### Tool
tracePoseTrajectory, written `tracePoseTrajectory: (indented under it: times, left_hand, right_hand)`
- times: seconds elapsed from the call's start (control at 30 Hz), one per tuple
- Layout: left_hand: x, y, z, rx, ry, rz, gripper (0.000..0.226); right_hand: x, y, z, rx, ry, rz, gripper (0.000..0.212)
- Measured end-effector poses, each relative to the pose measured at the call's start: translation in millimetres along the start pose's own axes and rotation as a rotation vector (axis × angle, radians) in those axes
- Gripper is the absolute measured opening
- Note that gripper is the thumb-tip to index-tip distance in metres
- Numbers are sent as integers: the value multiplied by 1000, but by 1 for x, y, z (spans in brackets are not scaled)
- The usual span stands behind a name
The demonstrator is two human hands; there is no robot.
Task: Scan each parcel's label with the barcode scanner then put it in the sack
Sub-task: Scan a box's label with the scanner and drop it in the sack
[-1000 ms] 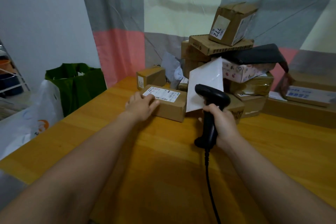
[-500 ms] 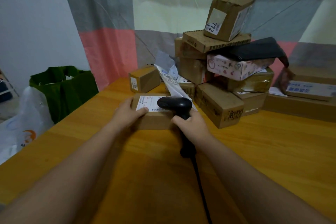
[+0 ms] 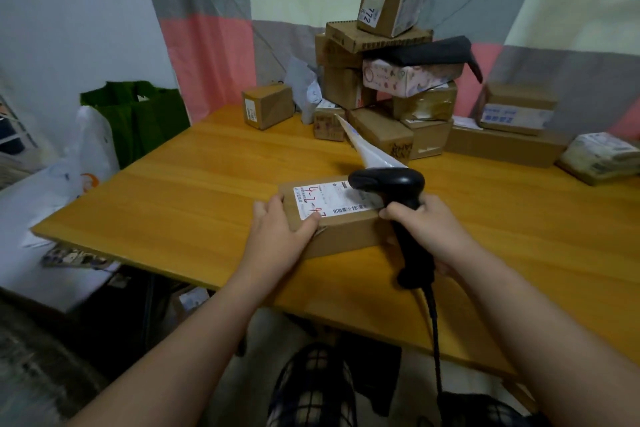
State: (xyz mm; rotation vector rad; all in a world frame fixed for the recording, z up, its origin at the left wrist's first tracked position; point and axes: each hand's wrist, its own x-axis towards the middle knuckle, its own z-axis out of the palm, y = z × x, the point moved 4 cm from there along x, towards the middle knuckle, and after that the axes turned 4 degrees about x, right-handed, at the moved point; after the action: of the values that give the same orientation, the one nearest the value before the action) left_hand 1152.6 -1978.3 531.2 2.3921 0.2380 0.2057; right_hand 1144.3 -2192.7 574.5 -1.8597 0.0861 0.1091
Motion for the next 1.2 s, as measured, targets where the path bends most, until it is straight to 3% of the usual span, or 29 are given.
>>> tracePoseTrajectory:
  times: [0.13, 0.2, 0.3, 0.47, 0.57, 0.67, 0.83, 1.0, 1.2]
  left_hand:
    - [-4, 14, -23, 66, 24, -39, 69]
    - [-5, 31, -37, -199, 18, -15, 61]
    - [-7, 57, -48, -653, -142, -147, 54]
    - [6, 59, -50, -655, -84, -112, 29]
    - [12, 50, -53, -690, -11, -21, 21]
    - [16, 43, -56, -740, 62, 48, 17]
    - [21, 37, -55, -692, 114, 145, 16]
    - [20, 44, -53, -633, 115, 167, 19]
    - [28, 47, -48, -462, 80, 109, 21]
  right_hand:
    - [-28, -8, -17, -164, 41, -231, 16]
    - [-40, -10, -15, -262, 17, -365, 37]
    - [-54, -10, -1, -459, -80, -502, 55]
    - [-65, -4, 22, -591, -255, -573, 46]
    - [-62, -2, 15, -451, -255, -512, 44]
    - [-57, -2, -2, -143, -127, -437, 46]
    - [-54, -4, -18, 249, 34, -258, 7]
    - [-54, -16, -21, 120, 161, -353, 16]
    - [-57, -21, -13, 59, 165, -397, 20]
